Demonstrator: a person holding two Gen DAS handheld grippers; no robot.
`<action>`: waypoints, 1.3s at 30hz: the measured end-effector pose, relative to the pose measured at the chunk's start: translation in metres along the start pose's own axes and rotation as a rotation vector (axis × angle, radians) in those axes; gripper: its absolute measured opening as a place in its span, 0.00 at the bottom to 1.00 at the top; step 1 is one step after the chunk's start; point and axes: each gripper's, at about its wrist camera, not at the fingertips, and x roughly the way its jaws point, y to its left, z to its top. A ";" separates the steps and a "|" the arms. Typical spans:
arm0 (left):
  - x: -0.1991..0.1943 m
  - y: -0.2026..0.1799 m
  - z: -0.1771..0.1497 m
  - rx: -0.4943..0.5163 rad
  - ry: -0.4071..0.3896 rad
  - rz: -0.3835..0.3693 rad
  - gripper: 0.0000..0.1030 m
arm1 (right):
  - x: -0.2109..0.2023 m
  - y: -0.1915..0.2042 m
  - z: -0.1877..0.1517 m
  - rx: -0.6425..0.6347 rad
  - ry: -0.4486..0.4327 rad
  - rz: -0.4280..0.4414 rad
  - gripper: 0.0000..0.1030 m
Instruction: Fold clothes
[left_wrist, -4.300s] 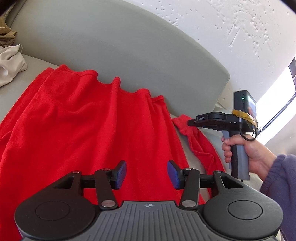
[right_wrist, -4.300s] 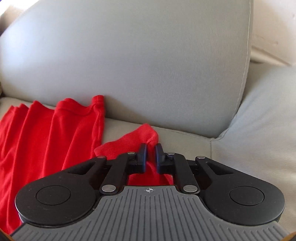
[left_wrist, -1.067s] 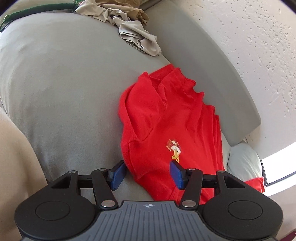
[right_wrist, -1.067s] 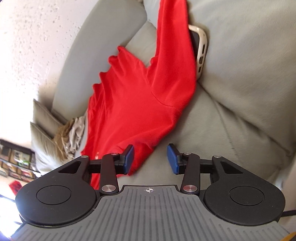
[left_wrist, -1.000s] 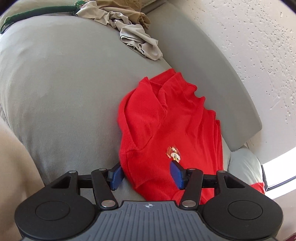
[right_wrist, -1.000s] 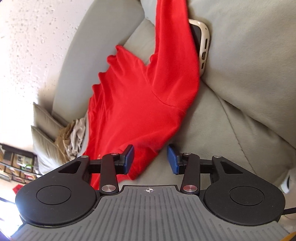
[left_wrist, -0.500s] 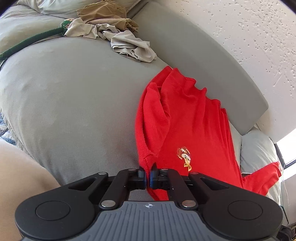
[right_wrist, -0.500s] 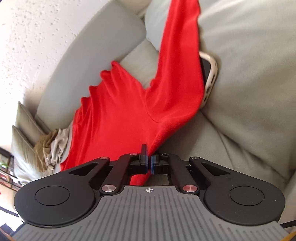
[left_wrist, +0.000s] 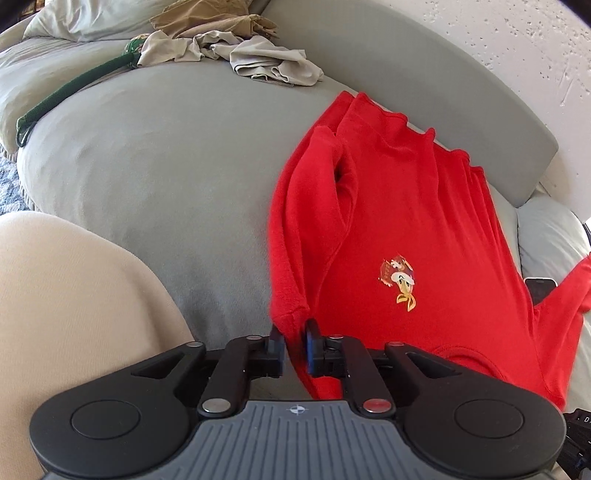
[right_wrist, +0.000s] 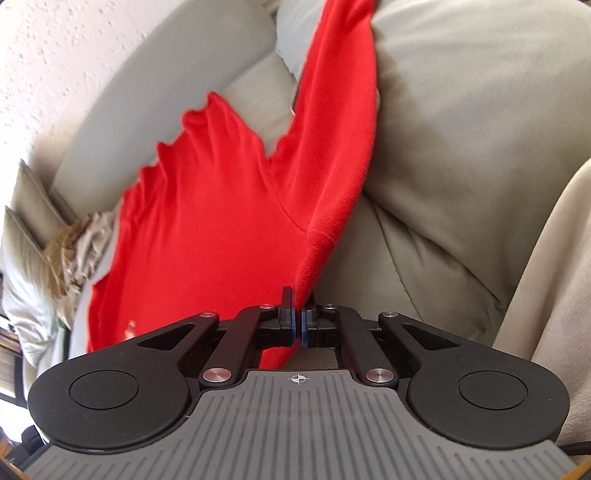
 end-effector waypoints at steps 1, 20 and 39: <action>-0.003 0.000 0.002 -0.010 0.005 -0.002 0.26 | -0.003 0.003 0.000 -0.011 0.000 -0.001 0.11; -0.054 -0.022 0.157 -0.061 -0.291 -0.234 0.47 | -0.082 0.161 0.056 -0.436 -0.195 0.174 0.57; 0.285 0.024 0.296 -0.157 0.023 -0.404 0.33 | 0.134 0.223 0.068 -0.499 0.031 0.098 0.44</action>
